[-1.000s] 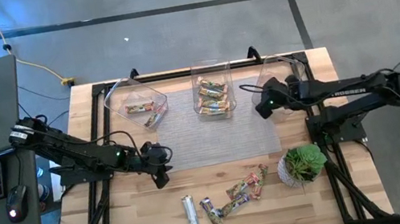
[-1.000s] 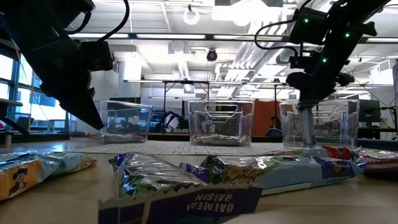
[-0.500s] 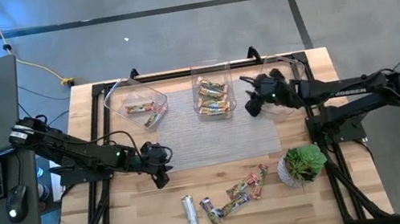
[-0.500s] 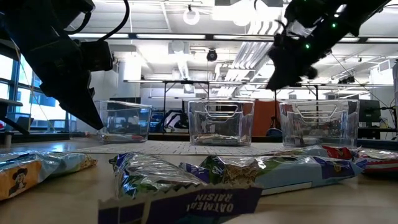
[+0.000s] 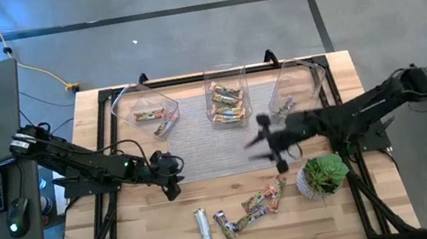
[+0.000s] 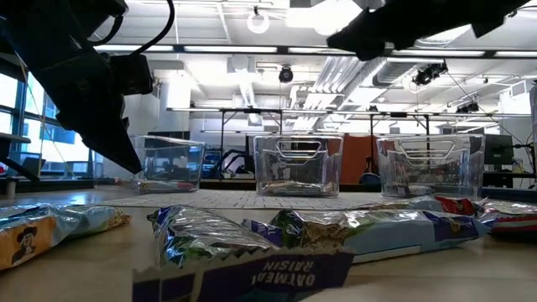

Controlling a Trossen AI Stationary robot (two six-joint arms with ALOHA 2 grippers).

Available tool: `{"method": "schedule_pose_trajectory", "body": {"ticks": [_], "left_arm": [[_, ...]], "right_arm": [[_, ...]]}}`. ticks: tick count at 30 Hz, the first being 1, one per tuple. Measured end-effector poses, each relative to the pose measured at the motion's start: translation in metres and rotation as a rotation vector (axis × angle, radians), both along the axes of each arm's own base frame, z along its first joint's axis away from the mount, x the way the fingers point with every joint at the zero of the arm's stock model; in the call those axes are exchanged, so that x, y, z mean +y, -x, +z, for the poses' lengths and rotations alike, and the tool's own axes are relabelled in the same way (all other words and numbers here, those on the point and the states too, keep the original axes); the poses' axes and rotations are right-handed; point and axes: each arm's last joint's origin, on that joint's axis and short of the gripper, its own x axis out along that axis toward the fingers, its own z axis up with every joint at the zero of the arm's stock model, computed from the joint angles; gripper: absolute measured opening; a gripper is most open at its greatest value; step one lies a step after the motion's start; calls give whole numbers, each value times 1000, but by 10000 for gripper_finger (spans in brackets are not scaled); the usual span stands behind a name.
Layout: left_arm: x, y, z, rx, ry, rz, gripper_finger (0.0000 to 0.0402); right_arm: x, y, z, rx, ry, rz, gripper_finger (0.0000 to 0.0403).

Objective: Pick and place Granola Bars by type
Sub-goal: Put the blue granola bar into the right transparent bin

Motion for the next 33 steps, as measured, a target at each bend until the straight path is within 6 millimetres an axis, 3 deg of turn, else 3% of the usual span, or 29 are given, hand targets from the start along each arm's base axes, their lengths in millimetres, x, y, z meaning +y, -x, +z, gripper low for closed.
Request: {"method": "schedule_pose_trajectory", "body": {"ticks": [7,13,17,25,33], "left_arm": [[0,0,0,-3,-5,-1,131],[0,0,0,-5,-6,-3,131],[0,0,0,-7,-3,1,131],[-1,-1,1,-15,12,-6,131],[-2,-1,1,-6,35,-41,131]], "right_arm": [[48,-20,-42,102,-98,84,149],[71,-42,-65,94,-127,163,149],[81,-63,-75,217,-110,213,149],[82,-108,-70,558,-99,164,149],[98,-125,-79,629,-112,271,149]]}}
